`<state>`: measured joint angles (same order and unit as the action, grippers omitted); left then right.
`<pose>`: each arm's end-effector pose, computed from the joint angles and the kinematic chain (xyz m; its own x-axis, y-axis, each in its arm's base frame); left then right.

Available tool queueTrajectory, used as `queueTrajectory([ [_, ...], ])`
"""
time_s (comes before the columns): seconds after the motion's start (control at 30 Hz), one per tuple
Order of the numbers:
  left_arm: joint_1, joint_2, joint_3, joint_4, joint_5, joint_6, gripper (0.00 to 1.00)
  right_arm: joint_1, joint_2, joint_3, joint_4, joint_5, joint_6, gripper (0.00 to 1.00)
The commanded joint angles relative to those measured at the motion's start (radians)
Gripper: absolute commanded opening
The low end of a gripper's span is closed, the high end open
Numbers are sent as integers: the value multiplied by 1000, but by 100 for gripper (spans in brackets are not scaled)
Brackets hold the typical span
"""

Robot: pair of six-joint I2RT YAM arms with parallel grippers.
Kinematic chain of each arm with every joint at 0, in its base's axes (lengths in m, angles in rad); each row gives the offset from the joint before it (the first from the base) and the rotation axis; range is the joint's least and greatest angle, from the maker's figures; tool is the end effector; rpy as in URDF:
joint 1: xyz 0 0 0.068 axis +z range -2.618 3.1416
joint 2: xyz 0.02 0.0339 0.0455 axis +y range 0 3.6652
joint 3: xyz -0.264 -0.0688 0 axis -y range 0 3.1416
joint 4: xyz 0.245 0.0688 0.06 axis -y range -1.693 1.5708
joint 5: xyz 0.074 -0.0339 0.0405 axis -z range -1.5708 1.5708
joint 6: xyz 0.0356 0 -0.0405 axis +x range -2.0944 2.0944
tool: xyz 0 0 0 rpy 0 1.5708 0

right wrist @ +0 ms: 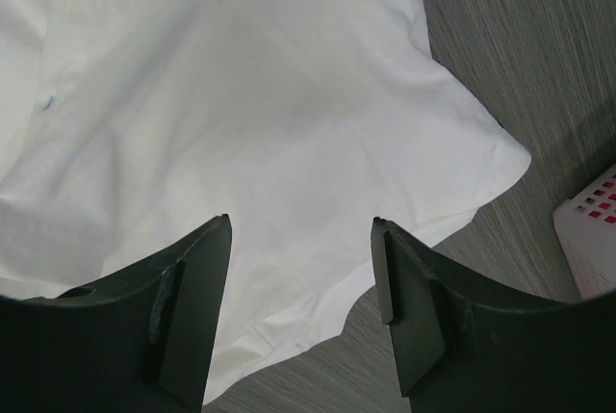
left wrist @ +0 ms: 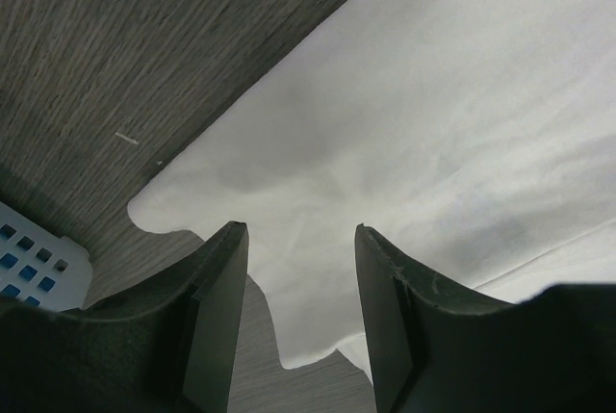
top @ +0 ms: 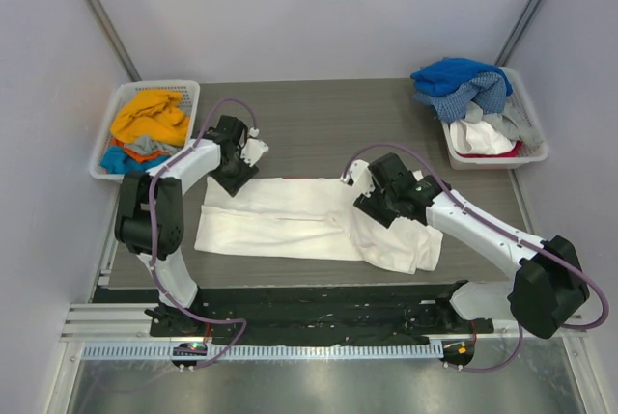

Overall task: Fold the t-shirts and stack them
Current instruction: Fold the other side of the tshirt into a rectangle, then rotate the tshirt 90 degrees

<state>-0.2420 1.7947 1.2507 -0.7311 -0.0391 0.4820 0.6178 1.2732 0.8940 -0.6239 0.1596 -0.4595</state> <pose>0.3413 -0.0828 0.1906 -0.7170 0.6541 -0.2409 0.6329 0.7557 0.1682 0.2079 0.1408 0.2389 -0.3933 -0.8166 -0.4225 -0.7549 0.5491 -0.3586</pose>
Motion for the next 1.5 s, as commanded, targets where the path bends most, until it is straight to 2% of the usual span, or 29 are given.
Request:
queueTrajectory([
  [0.0,-3,14,3,25,34,-2,53,-55,-2,2,82,11,-1,67],
  [0.27,-2,12,-39,39,-4,-10,53,-128,71,-56,131,-14,-21,67],
  [0.53,-2,-40,-74,1,-19,3,56,-147,94,-102,158,-32,-11,66],
  [0.73,-3,-60,-85,-33,-4,9,70,-148,112,-122,171,-29,-18,66],
  [0.93,-3,-58,-137,1,-28,23,82,-156,149,-138,191,-28,-36,66],
  [1.3,-2,14,-186,68,-81,29,94,-171,201,-165,253,1,-70,66],
  [1.47,-6,0,-211,72,-93,30,100,-205,288,-138,302,18,-99,66],
])
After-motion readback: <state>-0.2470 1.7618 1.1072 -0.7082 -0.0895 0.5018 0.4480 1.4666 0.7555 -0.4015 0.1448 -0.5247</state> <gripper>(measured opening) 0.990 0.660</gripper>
